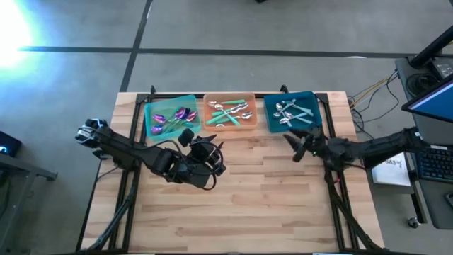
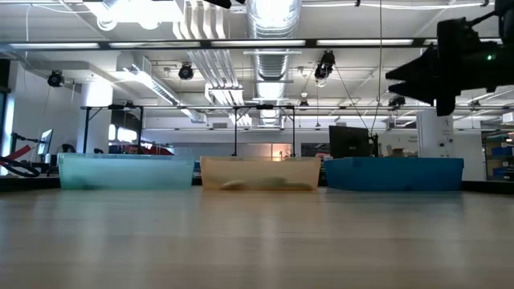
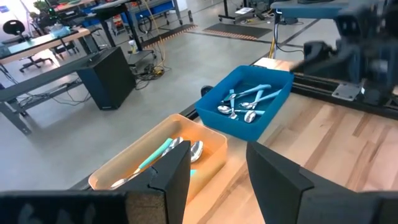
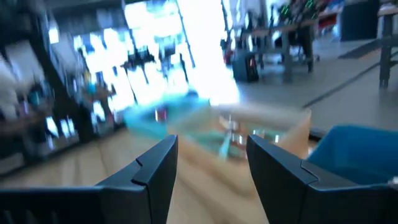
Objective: Sort silverware by color (type)
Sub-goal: Return to Home Position
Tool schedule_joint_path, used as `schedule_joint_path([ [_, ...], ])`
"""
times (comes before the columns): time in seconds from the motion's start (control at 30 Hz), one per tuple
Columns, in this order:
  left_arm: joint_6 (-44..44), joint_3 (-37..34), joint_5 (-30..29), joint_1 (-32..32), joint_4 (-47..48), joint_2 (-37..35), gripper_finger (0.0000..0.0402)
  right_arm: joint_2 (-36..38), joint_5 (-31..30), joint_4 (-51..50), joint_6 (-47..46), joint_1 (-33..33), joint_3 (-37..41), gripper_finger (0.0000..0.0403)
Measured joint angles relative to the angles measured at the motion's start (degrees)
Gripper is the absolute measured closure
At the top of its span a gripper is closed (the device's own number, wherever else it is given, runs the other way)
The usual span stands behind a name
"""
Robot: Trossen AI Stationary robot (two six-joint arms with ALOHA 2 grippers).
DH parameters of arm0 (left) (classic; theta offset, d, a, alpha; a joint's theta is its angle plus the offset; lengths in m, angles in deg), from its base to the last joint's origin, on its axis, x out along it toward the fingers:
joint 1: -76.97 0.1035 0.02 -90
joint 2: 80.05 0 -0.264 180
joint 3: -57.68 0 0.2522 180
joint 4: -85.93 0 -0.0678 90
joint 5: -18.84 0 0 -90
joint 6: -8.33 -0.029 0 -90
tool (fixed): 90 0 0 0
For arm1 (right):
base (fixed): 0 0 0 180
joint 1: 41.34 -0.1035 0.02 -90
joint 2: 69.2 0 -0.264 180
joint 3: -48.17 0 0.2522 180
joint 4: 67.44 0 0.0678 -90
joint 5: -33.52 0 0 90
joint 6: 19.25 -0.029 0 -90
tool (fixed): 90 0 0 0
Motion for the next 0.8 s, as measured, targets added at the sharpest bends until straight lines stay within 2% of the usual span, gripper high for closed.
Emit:
schedule_joint_path([
  [0.37,0.0,0.0,0.0,0.0,0.1,0.0,0.0261,13.2,-0.1,0.0,0.0,7.9,0.0,0.0220],
  [0.8,0.0,0.0,0.1,0.1,0.4,0.0,0.0261,20.1,-0.1,0.0,0.0,16.5,0.0,0.0220],
])
